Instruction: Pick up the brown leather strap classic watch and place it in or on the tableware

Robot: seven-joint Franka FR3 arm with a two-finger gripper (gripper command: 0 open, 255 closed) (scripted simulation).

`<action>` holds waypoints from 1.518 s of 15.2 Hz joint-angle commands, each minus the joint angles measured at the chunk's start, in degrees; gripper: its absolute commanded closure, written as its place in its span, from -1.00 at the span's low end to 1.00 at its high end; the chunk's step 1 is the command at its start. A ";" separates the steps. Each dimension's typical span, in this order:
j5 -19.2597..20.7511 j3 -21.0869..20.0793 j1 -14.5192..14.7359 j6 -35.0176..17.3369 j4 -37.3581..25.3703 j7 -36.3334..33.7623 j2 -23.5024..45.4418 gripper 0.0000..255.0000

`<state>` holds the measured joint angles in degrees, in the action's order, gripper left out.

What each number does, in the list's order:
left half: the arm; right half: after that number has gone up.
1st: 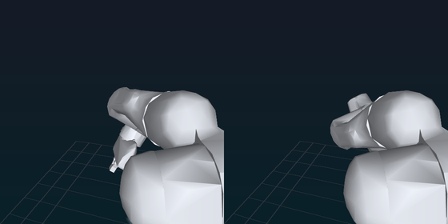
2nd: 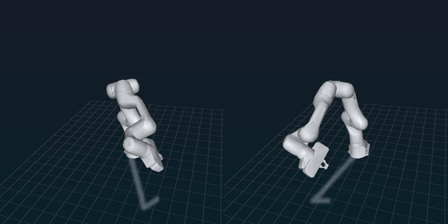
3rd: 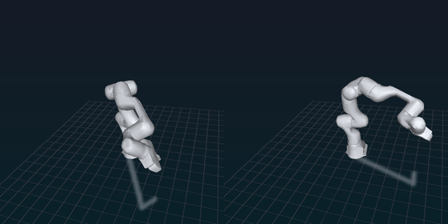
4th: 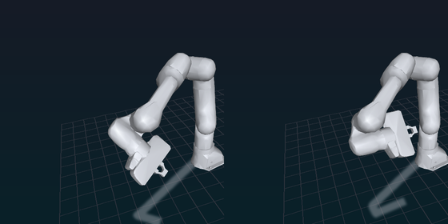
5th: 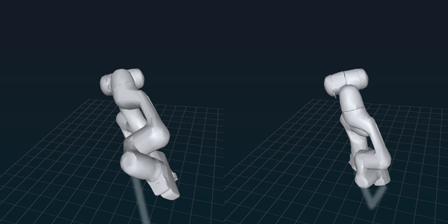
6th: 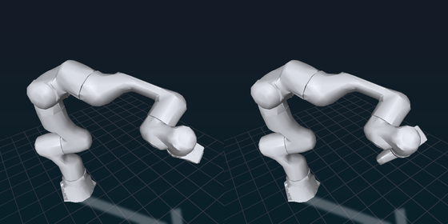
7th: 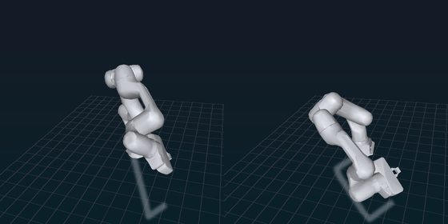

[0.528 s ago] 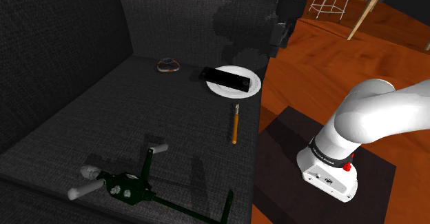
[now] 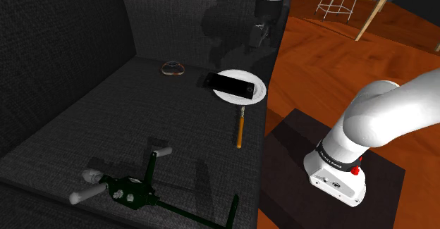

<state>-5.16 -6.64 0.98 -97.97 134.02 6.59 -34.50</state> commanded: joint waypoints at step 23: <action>9.63 -9.71 7.43 -4.64 -49.84 -7.77 53.55 -1.00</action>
<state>3.53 -16.21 7.67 -103.68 88.33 -0.85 15.94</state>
